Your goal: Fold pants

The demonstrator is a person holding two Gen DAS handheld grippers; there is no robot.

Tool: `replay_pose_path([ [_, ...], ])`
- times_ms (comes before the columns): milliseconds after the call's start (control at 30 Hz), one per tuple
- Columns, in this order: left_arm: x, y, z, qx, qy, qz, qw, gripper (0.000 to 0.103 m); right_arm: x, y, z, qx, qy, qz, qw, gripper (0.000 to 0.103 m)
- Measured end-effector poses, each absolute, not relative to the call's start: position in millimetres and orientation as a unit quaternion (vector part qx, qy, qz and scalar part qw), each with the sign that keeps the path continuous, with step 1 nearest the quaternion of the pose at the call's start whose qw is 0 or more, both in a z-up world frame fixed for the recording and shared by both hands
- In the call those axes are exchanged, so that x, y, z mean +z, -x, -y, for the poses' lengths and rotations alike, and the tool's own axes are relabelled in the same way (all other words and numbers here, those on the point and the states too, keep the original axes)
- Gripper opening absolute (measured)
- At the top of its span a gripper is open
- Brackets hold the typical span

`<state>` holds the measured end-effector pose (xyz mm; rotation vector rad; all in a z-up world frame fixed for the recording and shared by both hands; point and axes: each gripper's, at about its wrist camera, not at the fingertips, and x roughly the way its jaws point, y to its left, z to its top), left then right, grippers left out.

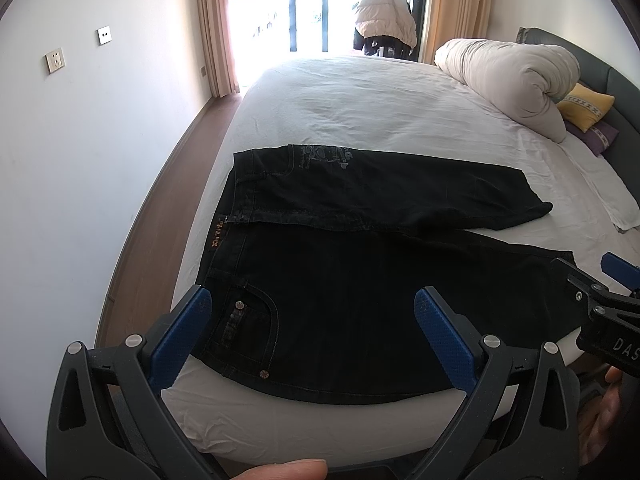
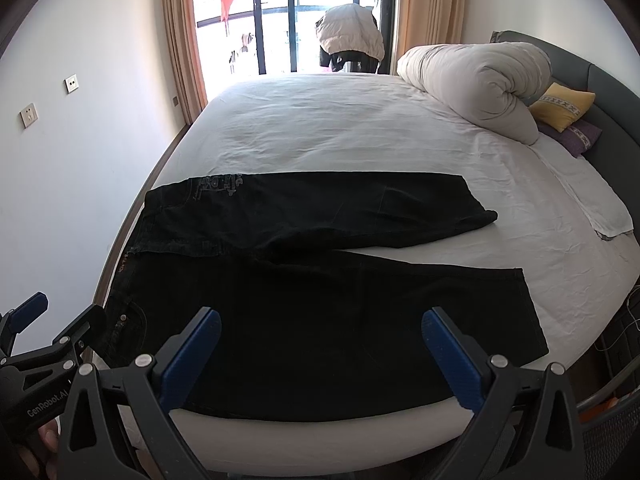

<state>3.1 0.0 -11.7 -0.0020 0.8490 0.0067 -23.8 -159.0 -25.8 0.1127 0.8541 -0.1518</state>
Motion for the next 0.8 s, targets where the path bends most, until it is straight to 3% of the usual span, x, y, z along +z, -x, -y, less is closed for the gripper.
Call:
replay_pose_path([
  [800,-18.1,-2.8,0.0,0.003,0.002,-0.416,0.909,0.103,-31.8,26.9,157.4,-0.073,-0.052,-0.420,0.903,0.103],
])
